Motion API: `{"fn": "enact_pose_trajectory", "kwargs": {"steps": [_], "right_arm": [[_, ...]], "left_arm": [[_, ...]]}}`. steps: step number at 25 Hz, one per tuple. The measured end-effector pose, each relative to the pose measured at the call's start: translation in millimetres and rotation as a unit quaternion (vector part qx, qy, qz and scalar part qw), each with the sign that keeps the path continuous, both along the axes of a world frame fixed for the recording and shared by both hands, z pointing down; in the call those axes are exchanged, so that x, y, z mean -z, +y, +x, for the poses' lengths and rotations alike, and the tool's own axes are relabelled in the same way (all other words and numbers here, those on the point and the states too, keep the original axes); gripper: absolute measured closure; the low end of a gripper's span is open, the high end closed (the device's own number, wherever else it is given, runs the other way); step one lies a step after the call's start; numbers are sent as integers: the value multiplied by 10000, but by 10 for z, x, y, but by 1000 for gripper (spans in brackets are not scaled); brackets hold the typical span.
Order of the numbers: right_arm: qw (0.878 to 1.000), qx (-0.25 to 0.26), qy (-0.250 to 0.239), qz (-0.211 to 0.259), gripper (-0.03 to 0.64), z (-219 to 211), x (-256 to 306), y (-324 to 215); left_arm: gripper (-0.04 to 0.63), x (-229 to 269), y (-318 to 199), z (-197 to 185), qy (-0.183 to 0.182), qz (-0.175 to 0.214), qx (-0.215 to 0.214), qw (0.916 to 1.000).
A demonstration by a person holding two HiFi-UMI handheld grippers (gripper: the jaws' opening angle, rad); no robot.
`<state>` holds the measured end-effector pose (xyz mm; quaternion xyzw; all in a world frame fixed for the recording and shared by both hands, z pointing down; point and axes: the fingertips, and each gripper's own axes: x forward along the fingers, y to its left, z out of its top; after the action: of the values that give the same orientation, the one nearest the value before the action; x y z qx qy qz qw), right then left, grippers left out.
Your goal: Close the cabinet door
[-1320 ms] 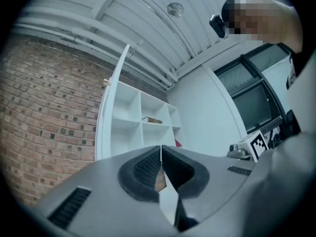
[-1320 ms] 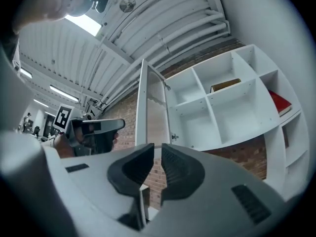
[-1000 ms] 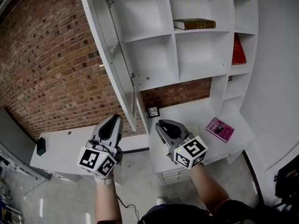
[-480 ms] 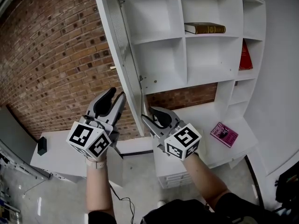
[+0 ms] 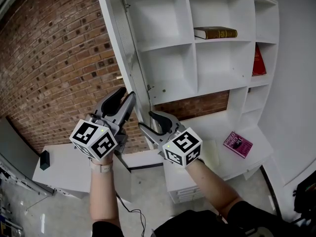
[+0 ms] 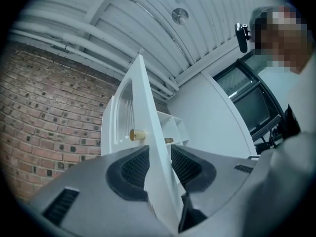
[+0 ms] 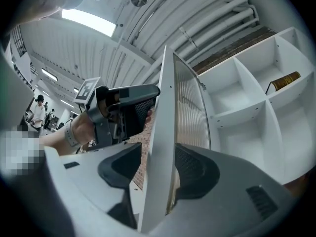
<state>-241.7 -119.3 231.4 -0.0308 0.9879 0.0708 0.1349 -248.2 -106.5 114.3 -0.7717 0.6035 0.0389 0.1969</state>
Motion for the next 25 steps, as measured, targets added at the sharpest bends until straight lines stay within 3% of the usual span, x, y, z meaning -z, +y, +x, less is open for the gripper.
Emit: {"fn": "enact_pose_trajectory", "kwargs": {"steps": [9, 25], "right_arm": [[9998, -193, 80, 70, 417, -151, -71, -34], [9965, -804, -212, -113, 500, 379, -48, -513]], "left_arm": [[463, -8, -97, 50, -67, -44, -106, 9999], [466, -9, -507, 541, -317, 98, -1109, 9933]]}}
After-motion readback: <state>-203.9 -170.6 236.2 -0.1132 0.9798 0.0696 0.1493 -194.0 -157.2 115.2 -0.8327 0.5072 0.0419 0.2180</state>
